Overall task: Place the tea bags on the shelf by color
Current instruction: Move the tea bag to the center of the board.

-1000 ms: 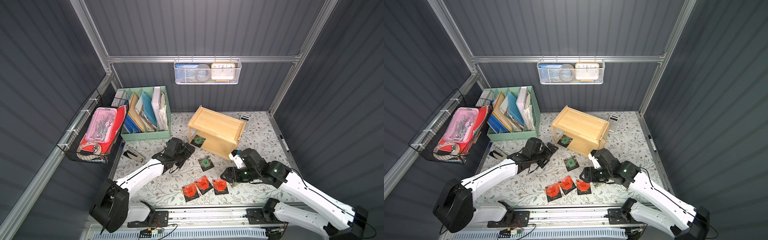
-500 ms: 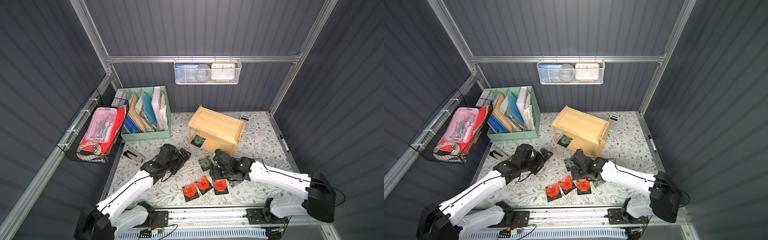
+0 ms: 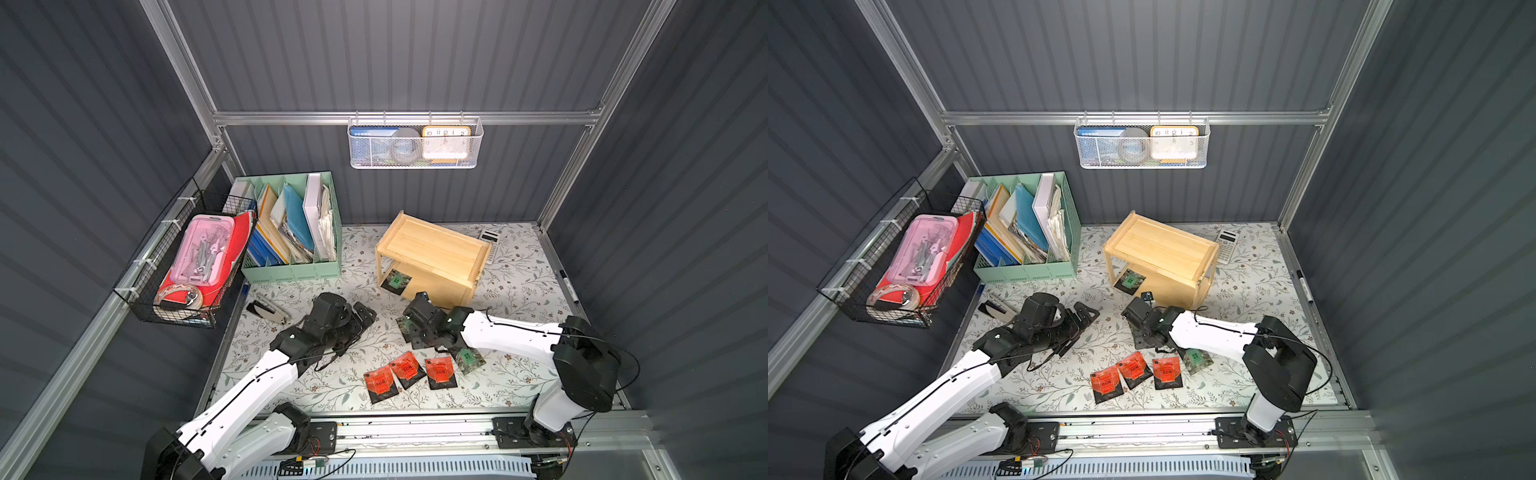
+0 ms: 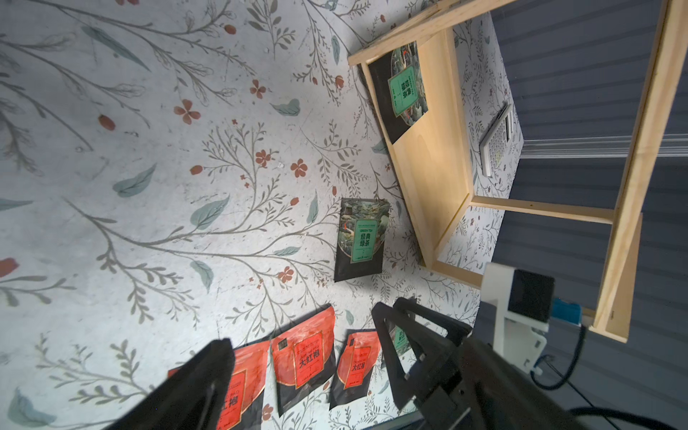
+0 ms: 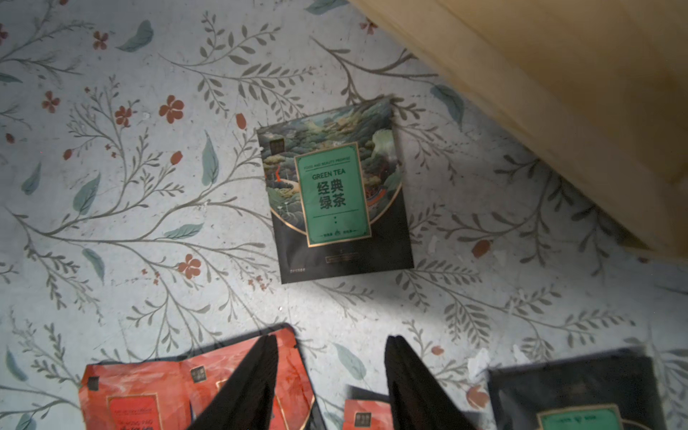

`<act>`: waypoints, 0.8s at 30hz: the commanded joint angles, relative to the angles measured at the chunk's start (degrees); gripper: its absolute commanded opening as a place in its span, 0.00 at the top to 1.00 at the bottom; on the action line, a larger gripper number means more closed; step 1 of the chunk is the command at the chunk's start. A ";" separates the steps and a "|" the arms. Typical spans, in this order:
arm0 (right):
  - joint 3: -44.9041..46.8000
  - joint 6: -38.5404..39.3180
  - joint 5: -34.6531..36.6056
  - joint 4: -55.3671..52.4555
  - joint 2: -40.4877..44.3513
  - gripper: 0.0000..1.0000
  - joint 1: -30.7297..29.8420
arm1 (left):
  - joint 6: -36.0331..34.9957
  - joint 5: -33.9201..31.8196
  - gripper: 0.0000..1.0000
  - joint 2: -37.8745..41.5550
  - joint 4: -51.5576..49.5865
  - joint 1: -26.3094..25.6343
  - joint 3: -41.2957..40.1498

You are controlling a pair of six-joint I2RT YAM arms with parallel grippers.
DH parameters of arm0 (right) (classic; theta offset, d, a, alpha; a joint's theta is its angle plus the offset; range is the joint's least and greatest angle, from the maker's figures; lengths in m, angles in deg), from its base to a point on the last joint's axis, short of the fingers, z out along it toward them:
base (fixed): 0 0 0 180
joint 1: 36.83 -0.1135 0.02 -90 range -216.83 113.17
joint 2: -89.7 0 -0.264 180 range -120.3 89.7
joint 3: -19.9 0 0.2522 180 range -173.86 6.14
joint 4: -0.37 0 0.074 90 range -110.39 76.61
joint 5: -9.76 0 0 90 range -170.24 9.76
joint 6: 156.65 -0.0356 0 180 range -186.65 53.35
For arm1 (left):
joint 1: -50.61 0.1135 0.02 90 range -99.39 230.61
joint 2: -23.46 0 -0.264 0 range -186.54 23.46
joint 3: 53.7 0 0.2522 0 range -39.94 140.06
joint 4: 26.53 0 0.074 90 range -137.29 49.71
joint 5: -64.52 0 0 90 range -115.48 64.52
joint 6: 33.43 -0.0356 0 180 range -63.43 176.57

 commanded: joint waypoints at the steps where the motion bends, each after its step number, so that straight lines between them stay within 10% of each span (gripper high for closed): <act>1: -1.73 -0.70 1.86 1.88 -1.64 0.48 0.92 | -0.45 -1.55 0.00 1.29 -3.17 -0.20 -0.76; 24: -4.72 -1.22 -1.89 4.93 -10.84 0.49 4.37 | 0.50 -2.96 0.00 3.61 -5.68 -0.14 -1.12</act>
